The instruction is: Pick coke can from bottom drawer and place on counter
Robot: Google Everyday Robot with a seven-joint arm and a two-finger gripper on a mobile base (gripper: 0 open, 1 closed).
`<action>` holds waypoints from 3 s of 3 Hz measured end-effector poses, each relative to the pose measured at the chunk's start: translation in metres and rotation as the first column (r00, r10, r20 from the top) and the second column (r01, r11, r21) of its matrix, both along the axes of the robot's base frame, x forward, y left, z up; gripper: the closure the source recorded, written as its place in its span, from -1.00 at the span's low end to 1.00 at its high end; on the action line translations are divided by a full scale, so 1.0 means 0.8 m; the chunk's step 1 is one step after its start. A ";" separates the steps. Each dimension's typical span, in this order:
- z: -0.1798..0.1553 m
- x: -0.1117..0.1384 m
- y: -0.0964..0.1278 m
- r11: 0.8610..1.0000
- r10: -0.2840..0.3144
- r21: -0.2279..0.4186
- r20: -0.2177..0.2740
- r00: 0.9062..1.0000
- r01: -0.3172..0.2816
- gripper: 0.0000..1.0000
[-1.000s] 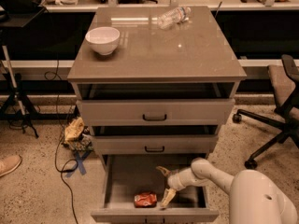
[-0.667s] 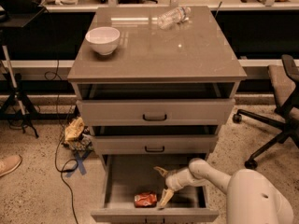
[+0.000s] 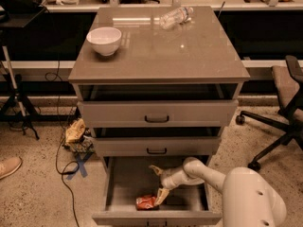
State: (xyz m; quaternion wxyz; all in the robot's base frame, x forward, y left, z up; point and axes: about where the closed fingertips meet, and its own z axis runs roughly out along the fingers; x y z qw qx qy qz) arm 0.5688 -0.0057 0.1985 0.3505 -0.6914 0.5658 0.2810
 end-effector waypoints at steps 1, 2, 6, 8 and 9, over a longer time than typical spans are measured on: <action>-0.016 0.008 0.007 1.000 0.005 -0.025 0.029 1.000 -0.005 -1.00; -0.040 0.007 0.011 0.998 0.013 -0.059 0.034 0.999 -0.011 -1.00; -0.085 -0.027 0.027 0.993 0.076 -0.085 -0.036 0.996 -0.079 0.31; -0.038 -0.038 0.020 0.992 0.128 0.019 -0.029 0.991 -0.128 1.00; 0.037 -0.035 -0.013 0.987 0.124 0.088 0.082 0.989 -0.132 1.00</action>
Offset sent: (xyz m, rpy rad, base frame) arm 0.0070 0.0071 -0.0549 -0.1051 -0.0439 0.0154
